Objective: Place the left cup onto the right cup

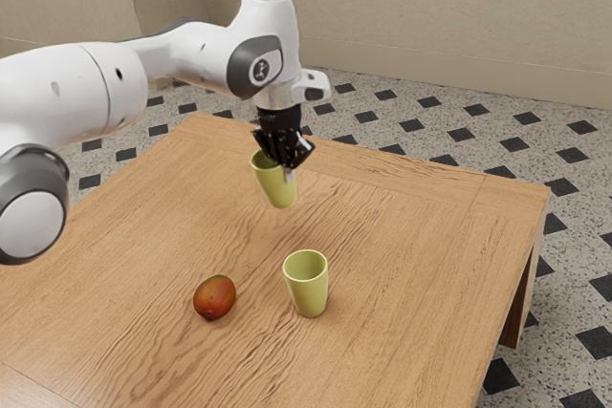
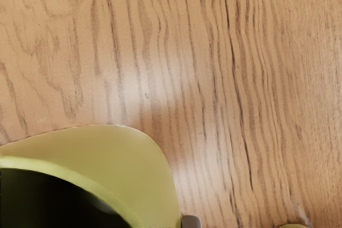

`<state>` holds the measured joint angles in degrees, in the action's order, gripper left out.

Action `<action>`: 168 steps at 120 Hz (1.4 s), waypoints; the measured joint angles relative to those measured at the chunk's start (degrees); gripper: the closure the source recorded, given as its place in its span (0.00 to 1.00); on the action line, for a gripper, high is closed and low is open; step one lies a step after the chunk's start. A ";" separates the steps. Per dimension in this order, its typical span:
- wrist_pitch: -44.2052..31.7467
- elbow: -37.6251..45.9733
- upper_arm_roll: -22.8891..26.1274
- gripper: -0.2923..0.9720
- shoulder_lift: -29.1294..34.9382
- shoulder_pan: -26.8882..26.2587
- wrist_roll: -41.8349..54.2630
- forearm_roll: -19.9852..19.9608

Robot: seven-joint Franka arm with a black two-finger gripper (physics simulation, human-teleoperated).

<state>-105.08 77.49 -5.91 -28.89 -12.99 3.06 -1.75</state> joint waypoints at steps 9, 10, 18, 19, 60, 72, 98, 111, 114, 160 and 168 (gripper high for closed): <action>0.94 2.16 1.62 0.85 2.44 -3.12 -1.38 0.85; 1.01 2.59 1.75 0.85 2.79 -3.47 -1.56 0.91; 1.29 5.70 2.57 0.85 4.75 -5.51 -2.91 1.27; 1.31 6.10 2.62 0.85 4.93 -5.71 -3.08 1.29; -0.29 13.45 3.64 0.85 9.06 -8.16 -8.85 1.27; -0.55 13.64 3.88 0.85 10.17 -8.36 -10.09 1.46; -0.94 17.70 3.98 0.85 12.06 -8.45 -12.60 1.19; -1.30 18.77 3.99 0.85 12.08 -8.45 -13.64 1.02; -1.37 18.84 3.99 0.85 12.08 -8.45 -13.85 1.00; -2.44 18.99 3.97 0.53 12.04 -8.85 -16.41 0.68; -2.50 18.82 3.97 0.45 12.26 -8.95 -16.72 0.73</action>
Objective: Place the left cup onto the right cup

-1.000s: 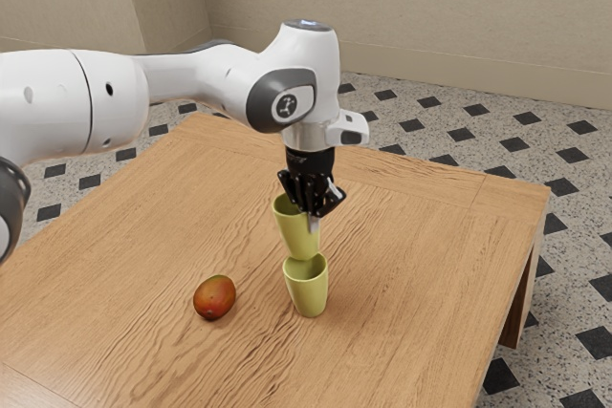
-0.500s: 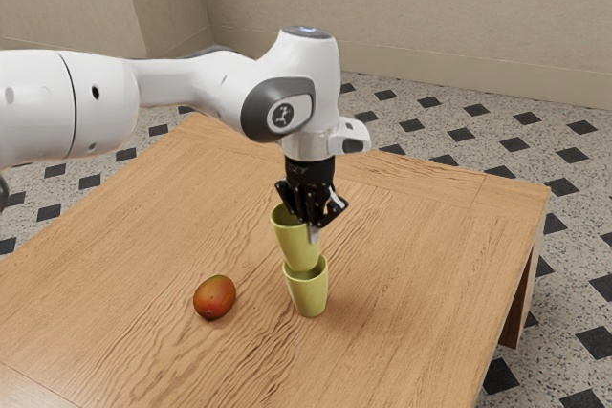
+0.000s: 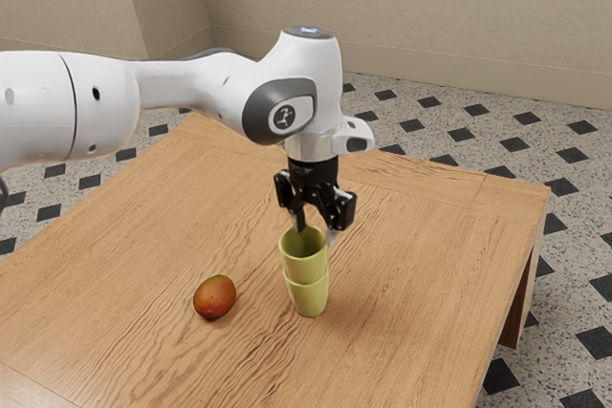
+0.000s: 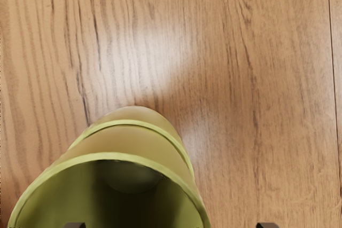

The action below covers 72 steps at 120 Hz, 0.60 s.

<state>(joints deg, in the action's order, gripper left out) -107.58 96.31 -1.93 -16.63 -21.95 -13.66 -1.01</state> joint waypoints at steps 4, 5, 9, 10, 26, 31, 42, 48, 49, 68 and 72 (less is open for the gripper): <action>0.10 -0.24 0.00 0.42 0.59 -0.05 -0.14 0.15; 0.15 -0.36 0.00 0.41 0.85 -0.06 -0.18 0.18; 0.45 -0.83 -0.04 0.39 1.95 -0.03 -0.29 0.29; 0.57 -0.99 -0.07 0.38 2.30 0.02 -0.31 0.32; 5.34 -6.59 -0.70 0.32 6.98 1.78 1.65 0.54; 7.14 -8.06 -0.80 0.31 7.74 2.34 2.64 0.57; 10.03 -9.67 -0.87 0.28 8.78 3.13 4.71 0.65; 11.13 -10.28 -0.88 0.28 8.99 3.53 5.90 0.88; 11.29 -10.41 -0.89 0.28 9.02 3.58 6.10 0.95; 13.39 -11.33 -0.95 0.26 9.59 4.97 9.49 1.75; 13.66 -11.36 -0.96 0.26 9.63 5.06 10.10 1.81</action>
<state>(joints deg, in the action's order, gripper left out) -93.92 84.95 -2.89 -7.00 -16.89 -3.56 0.79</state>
